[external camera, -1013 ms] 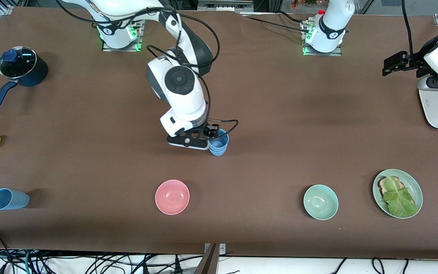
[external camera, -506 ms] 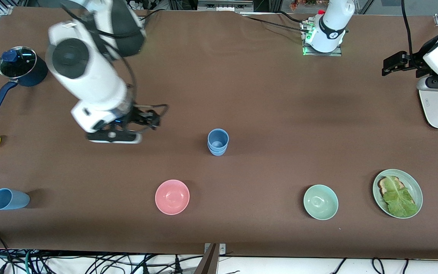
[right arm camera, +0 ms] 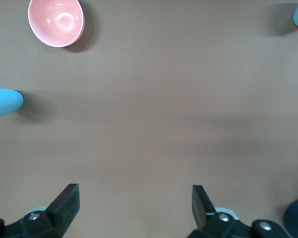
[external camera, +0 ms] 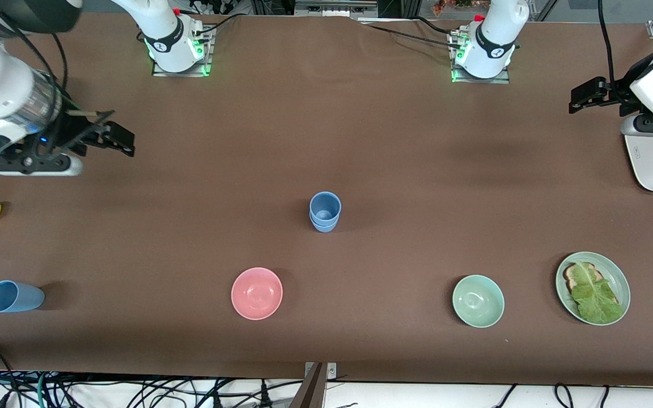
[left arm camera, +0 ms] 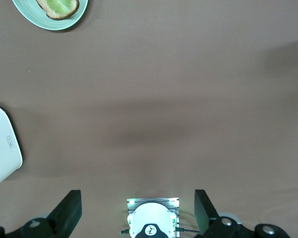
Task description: Stack blue cups with both arms
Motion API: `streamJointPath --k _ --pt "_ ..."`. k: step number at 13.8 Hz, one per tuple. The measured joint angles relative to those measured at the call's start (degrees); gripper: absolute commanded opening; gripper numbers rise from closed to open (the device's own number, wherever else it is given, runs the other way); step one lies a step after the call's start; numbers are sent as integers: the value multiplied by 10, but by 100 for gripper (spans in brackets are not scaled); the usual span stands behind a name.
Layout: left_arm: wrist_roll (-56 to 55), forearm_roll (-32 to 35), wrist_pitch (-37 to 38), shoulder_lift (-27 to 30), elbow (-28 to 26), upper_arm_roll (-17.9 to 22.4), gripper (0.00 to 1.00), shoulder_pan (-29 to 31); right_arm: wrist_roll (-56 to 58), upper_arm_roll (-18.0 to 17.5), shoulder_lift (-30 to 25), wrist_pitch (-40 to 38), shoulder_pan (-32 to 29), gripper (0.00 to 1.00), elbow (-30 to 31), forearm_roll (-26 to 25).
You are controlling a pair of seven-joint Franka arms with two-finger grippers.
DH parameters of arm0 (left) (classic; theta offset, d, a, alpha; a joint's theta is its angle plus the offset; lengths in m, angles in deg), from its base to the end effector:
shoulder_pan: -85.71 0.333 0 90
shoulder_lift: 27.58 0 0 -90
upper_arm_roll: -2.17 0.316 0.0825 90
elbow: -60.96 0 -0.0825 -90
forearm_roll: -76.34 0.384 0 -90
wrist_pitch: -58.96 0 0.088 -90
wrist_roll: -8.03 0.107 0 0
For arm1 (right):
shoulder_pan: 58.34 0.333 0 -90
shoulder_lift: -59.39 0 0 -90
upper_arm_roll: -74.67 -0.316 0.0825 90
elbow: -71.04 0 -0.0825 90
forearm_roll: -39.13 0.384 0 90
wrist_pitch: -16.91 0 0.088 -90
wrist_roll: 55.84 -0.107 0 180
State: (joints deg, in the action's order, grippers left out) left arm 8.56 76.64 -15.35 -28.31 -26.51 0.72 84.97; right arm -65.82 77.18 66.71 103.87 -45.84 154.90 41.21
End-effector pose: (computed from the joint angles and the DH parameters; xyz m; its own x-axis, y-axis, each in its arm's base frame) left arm 0.5271 -0.0194 0.6175 0.9697 -0.0450 -0.2401 -0.0470 -0.9989 -0.0027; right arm 0.5777 0.1076 0.5974 0.9970 0.0016 -0.0777 0.0002 -0.9998 -0.0175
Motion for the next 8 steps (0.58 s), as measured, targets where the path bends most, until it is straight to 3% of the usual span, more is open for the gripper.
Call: streamJointPath --k 8 --pt "0 0 0 0 1 0 100 0 41 -37 -55 -7 -45 100 49 -34"
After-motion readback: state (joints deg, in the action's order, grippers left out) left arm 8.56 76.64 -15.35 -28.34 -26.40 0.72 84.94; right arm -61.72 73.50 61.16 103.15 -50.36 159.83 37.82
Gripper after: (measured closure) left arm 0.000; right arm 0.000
